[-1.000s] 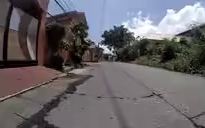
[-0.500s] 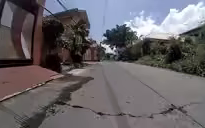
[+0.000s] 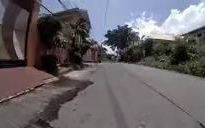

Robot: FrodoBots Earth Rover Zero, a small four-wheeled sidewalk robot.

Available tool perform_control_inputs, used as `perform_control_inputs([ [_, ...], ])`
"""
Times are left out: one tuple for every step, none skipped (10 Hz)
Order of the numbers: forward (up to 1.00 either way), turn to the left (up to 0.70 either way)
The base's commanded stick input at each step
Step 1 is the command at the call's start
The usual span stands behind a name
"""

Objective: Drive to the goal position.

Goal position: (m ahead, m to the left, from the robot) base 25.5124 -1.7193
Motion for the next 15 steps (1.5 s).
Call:
perform_control_inputs([
  [1.00, -0.01],
  [1.00, -0.01],
  [1.00, -0.01],
  [1.00, -0.01],
  [1.00, -0.01],
  [1.00, -0.01],
  [1.00, -0.01],
  [1.00, -0.01],
  [1.00, -0.01],
  [1.00, -0.03],
  [1.00, -0.03],
  [1.00, -0.04],
  [1.00, -0.31],
  [1.00, -0.41],
  [1.00, -0.27],
])
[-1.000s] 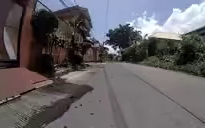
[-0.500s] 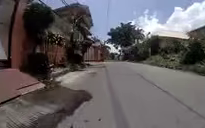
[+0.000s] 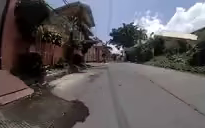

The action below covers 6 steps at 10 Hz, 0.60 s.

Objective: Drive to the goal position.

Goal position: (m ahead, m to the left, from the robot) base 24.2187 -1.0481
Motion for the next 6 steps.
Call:
perform_control_inputs([
  [1.00, -0.10],
  [1.00, -0.04],
  [1.00, -0.01],
  [1.00, -0.01],
  [1.00, -0.01],
  [1.00, -0.02],
])
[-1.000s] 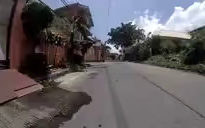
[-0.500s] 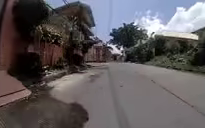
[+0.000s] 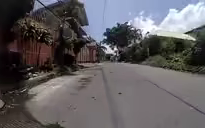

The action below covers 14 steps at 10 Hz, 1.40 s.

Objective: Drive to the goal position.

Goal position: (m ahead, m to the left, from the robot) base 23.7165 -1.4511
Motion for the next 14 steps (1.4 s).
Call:
perform_control_inputs([
  [1.00, -0.03],
  [1.00, -0.04],
  [1.00, -0.04],
  [1.00, -0.04],
  [1.00, -0.04],
  [1.00, -0.03],
  [1.00, -0.03],
  [1.00, -0.04],
  [1.00, -0.03],
  [1.00, -0.04],
  [1.00, -0.04],
  [1.00, -0.03],
  [1.00, -0.03],
  [1.00, -0.04],
])
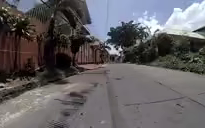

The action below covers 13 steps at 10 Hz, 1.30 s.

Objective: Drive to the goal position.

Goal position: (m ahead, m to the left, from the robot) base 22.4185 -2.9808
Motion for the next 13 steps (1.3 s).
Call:
perform_control_inputs([
  [1.00, -0.05],
  [1.00, -0.06],
  [1.00, -0.03],
  [1.00, -0.01],
  [1.00, -0.01],
  [1.00, -0.01],
  [1.00, -0.01],
  [1.00, -0.01],
  [1.00, -0.03],
  [1.00, -0.05],
  [1.00, -0.05],
  [1.00, -0.04],
  [1.00, -0.04],
])
